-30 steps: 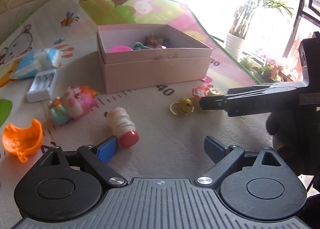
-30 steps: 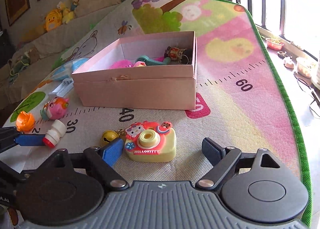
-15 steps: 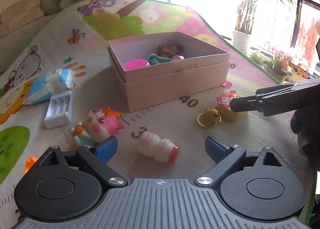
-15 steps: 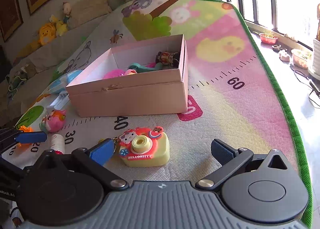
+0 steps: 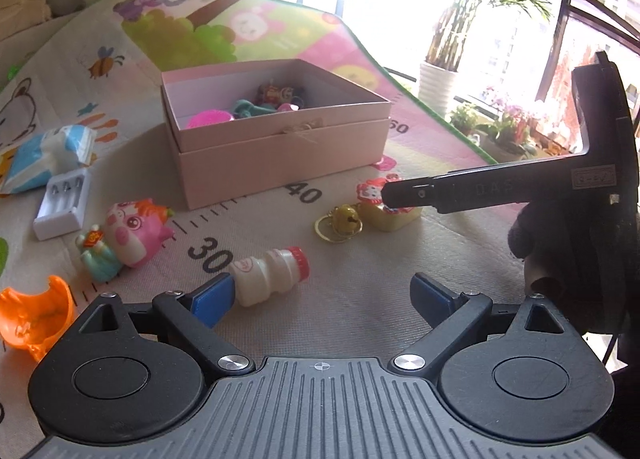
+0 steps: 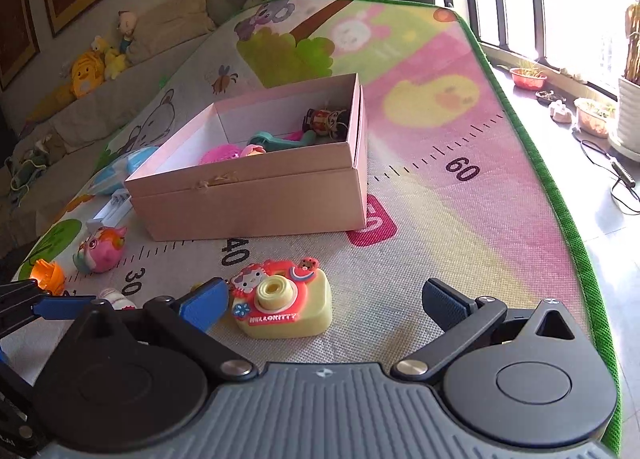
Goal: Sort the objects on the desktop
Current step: 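Close the right gripper on the Hello Kitty toy while the left approaches the white bottle, then close the left gripper on the white bottle while the right grips the Hello Kitty toy, then carry both toys over the pink box and open both grippers, then reach the left gripper to the orange cup while the right approaches the pink pig toy, then close the left gripper on the orange cup while the right closes on the pig toy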
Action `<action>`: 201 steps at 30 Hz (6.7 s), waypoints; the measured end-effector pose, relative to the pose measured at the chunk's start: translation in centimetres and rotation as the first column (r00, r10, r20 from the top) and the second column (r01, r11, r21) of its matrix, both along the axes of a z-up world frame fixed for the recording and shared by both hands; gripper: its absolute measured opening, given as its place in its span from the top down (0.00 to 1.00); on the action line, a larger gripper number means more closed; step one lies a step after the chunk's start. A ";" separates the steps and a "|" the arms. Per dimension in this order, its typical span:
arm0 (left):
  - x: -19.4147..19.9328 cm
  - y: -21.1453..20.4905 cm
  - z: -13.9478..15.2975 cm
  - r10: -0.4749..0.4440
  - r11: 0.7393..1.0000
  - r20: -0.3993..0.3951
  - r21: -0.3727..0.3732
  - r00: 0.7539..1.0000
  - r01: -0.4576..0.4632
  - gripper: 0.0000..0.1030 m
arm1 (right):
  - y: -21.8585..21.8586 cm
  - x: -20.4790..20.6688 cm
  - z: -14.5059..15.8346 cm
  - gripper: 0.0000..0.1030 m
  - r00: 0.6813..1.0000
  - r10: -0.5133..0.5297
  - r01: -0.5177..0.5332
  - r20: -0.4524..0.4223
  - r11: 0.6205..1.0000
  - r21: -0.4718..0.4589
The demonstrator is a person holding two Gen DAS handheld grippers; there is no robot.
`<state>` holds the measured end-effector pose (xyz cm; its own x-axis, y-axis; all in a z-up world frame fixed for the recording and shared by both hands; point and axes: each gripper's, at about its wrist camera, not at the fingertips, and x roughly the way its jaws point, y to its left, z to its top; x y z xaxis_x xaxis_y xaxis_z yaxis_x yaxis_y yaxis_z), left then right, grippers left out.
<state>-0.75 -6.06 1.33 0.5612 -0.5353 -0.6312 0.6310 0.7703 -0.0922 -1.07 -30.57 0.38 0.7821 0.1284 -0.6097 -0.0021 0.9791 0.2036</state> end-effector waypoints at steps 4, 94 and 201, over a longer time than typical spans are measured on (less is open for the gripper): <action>0.6 -0.3 -0.1 0.079 0.995 0.023 0.060 0.997 -0.080 0.08 | 0.0 0.0 0.0 0.00 1.000 -0.001 0.001 0.002 1.000 0.000; 1.6 10.0 4.0 0.355 0.918 0.233 0.098 0.905 -0.385 0.06 | 6.3 6.6 11.0 0.35 0.937 0.335 -0.304 0.098 0.921 -0.246; 1.5 4.0 0.2 0.085 0.991 0.001 0.102 0.996 -0.084 0.36 | 6.0 -1.3 3.5 0.21 0.901 0.431 -0.417 -0.052 0.824 -0.384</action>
<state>0.79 -2.06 1.48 0.5994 -0.4187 -0.6822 0.5632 0.8262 -0.0123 -2.33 -24.56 3.86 0.7258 0.2190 -0.6522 -0.4347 0.8807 -0.1881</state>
